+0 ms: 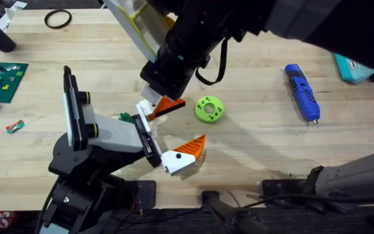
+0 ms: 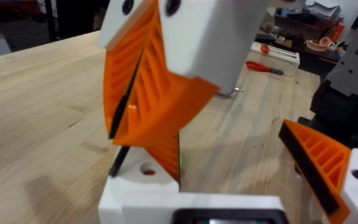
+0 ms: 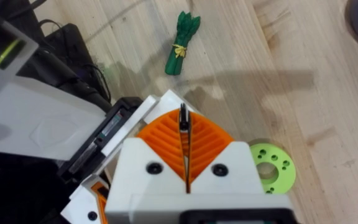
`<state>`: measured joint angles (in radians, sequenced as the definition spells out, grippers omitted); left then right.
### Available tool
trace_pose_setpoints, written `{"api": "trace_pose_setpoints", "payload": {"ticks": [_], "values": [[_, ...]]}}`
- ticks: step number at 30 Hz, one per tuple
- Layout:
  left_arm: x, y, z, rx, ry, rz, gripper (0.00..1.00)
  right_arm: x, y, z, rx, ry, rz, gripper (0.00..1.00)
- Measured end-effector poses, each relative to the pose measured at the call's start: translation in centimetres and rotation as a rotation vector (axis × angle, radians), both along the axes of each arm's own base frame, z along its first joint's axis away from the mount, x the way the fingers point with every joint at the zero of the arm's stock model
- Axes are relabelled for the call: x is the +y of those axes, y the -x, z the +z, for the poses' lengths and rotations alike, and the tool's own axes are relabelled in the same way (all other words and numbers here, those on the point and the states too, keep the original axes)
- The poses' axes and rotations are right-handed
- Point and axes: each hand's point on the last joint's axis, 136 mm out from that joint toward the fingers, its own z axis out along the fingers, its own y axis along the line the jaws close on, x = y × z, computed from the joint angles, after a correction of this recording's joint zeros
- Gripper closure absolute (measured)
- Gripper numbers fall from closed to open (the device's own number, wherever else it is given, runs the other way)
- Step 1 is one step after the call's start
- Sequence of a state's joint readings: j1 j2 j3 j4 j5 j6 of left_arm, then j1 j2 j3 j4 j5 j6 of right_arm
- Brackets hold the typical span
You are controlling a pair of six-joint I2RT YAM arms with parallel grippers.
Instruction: Pick up the gripper from the table and insert it into the empty holder that is missing its gripper. Then pick up a screw, insert it into the mounting hole, and use the screwdriver to tighten it. Finally, clean up the table by picking up the vegetable and placing it into the bucket.
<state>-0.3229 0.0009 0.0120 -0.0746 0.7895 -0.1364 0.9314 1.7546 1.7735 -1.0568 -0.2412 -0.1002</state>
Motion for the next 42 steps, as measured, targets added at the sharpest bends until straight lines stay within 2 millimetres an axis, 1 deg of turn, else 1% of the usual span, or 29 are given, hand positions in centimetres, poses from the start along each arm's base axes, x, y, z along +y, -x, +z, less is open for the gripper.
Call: {"api": "trace_pose_setpoints", "payload": {"ticks": [9, 19, 33, 39, 42], "values": [[0.0, 0.0, 0.0, 0.001, 0.000, 0.000, 0.019, -0.4, 0.3, -0.2, 0.011, 0.018, 0.001, 0.995], [0.0, 0.0, 0.0, 0.000, 0.000, 0.000, 0.019, -1.1, 0.8, 1.9, -0.018, -0.019, 0.004, 0.995], [0.0, 0.0, 0.0, 0.000, 0.000, 0.000, 0.019, -1.5, 1.1, 1.5, -0.003, 0.001, 0.005, 0.995], [0.0, 0.0, 0.0, 0.000, 0.000, 0.000, 0.019, -1.4, 1.3, 0.2, 0.025, 0.038, 0.011, 0.995], [0.0, 0.0, 0.0, 0.000, 0.000, 0.000, 0.019, -1.3, 1.4, 0.0, 0.029, 0.044, 0.013, 0.995]]}}
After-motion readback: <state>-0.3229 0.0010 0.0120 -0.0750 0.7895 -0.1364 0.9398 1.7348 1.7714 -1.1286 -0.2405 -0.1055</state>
